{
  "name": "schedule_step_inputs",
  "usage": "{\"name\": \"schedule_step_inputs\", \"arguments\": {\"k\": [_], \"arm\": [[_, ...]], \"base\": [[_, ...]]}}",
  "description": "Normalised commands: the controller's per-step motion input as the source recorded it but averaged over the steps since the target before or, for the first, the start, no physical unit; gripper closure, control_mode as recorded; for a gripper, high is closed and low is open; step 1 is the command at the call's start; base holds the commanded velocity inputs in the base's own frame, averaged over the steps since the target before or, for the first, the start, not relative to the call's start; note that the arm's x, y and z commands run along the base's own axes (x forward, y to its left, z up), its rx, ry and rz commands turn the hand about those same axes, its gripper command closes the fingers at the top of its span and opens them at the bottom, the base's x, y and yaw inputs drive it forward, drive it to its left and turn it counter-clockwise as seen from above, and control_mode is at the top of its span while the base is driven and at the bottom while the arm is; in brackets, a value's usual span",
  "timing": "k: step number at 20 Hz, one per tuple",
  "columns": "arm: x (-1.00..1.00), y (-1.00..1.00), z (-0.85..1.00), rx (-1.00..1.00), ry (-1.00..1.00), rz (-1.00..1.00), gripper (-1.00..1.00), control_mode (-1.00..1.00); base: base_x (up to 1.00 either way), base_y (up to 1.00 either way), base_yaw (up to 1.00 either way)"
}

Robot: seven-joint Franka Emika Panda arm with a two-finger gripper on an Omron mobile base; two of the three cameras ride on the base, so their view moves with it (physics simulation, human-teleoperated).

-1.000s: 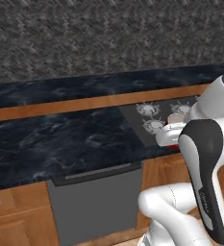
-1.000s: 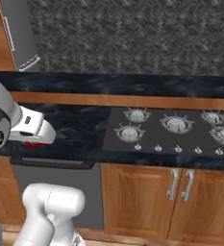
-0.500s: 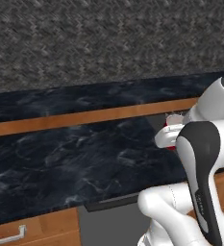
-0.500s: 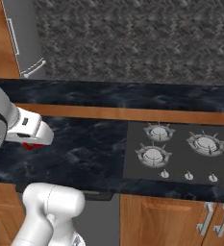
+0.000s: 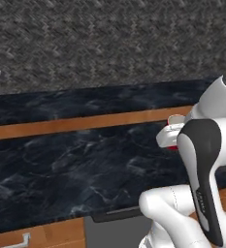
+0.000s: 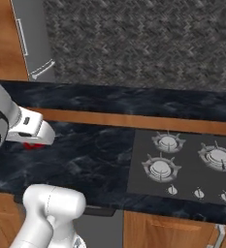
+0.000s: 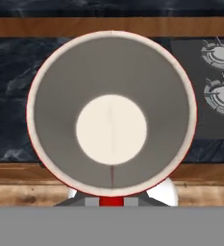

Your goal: Clear the mugs and bowl far away from the sink.

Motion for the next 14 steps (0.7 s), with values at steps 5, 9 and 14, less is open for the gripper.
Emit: {"name": "schedule_step_inputs", "arguments": {"k": [5,9,14], "arm": [[0.00,0.00,0.00,0.00,0.00,0.00,1.00,1.00],[0.17,0.00,-0.18,0.01,0.00,0.23,1.00,-1.00],[0.46,0.00,-0.54,0.02,0.00,0.21,1.00,-1.00]], "base": [[0.27,0.00,0.42],[0.12,0.00,0.23],[0.00,0.00,0.00]]}}
